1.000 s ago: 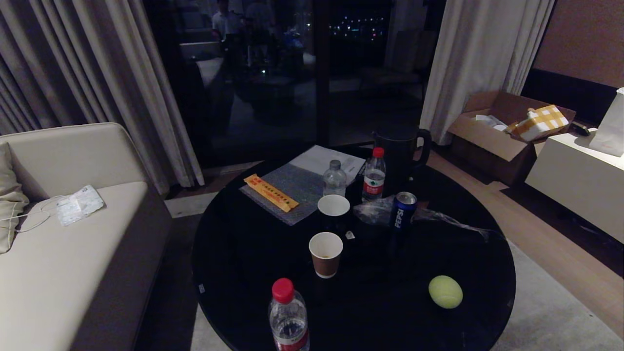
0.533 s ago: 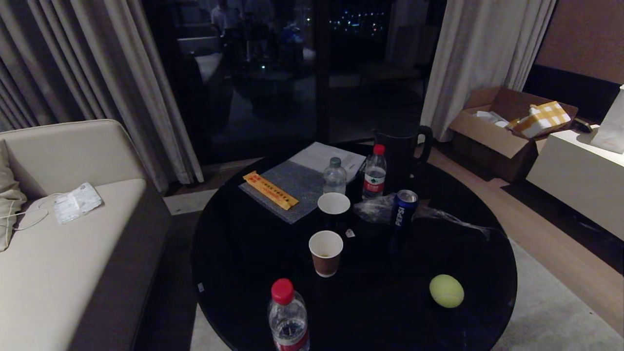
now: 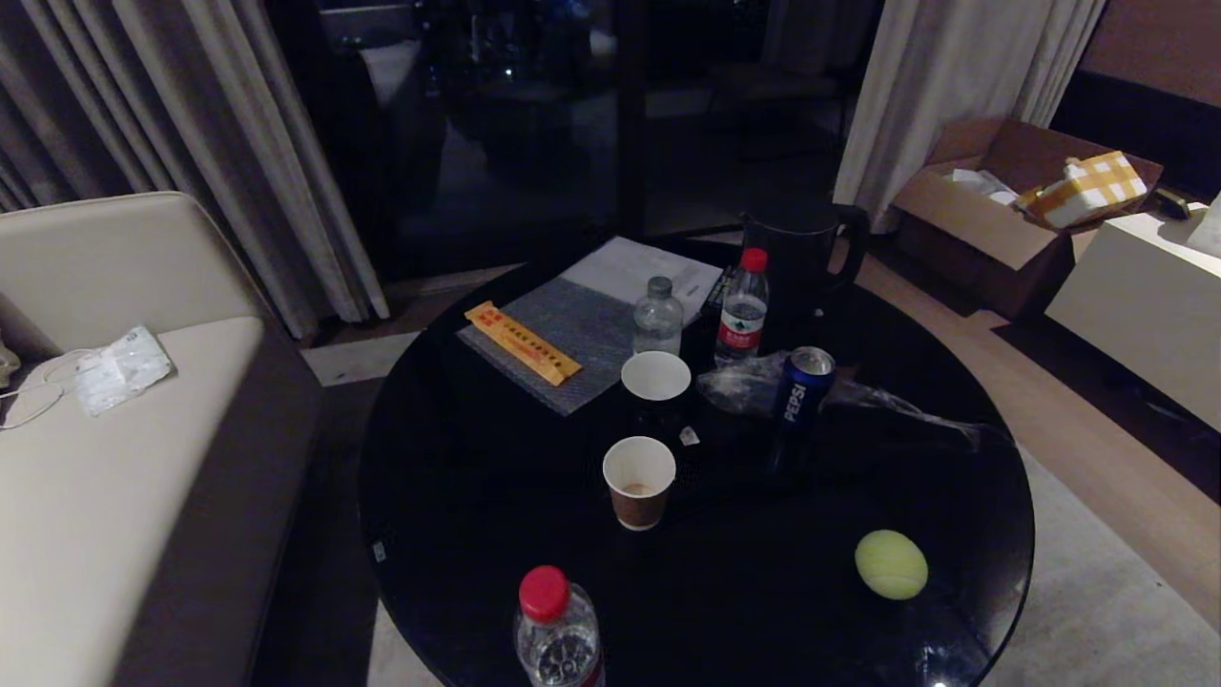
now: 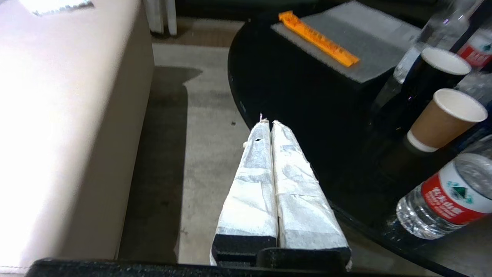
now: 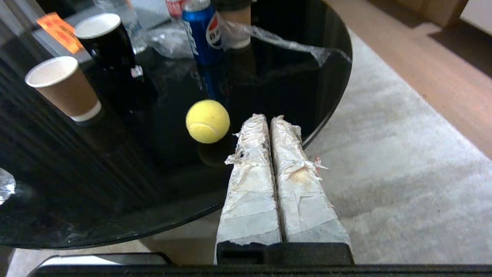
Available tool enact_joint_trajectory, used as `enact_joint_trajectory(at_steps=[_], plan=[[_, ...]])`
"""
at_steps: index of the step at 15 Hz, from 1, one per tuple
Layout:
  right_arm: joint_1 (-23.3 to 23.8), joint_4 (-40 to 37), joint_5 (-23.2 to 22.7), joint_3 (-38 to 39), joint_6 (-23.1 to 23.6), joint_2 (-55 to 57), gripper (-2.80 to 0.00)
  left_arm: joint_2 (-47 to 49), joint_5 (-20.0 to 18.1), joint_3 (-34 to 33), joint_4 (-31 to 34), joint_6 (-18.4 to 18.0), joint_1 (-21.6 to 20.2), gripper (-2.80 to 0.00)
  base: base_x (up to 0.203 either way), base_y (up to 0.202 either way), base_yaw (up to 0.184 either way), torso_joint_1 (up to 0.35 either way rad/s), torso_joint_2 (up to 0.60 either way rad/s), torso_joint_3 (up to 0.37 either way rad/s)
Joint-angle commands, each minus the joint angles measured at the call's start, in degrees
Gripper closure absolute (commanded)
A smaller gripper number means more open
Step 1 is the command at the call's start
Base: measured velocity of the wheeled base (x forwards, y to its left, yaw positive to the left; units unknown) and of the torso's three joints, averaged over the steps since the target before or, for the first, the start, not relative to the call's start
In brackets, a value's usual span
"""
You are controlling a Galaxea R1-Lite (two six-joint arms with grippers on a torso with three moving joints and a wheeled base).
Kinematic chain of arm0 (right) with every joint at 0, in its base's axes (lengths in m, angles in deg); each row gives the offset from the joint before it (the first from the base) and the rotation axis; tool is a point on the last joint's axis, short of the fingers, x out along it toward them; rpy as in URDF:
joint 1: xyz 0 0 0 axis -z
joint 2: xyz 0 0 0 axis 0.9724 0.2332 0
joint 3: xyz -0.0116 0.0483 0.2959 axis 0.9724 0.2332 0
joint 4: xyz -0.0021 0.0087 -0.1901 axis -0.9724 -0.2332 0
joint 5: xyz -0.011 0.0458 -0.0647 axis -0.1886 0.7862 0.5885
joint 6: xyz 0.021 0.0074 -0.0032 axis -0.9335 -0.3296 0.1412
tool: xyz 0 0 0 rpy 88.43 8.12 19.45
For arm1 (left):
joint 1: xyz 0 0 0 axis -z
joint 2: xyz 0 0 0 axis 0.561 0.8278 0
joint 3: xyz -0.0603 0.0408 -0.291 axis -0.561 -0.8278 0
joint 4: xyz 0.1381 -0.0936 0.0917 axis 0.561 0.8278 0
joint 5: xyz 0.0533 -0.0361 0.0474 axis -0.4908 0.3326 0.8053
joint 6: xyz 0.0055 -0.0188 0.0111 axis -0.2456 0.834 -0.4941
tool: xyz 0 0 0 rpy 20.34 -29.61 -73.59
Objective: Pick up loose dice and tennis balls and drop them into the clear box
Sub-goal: Pick up the ball on the table
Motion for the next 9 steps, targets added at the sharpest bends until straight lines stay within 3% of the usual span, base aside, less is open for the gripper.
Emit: enact_joint_trajectory(at_steps=[1,9], plan=[[-0.02,0.02,0.02,0.44,-0.03,0.09,0.0,0.06,0.06,-0.09,-0.02,0.08,0.0,0.0,0.0,0.0,0.0,-0.002,0.01,-0.202],[-0.02,-0.05,0.02,0.44,0.32,0.09,0.0,0.06,0.06,-0.09,-0.02,-0.18,0.0,0.0,0.0,0.0,0.0,0.005,0.0,-0.187]])
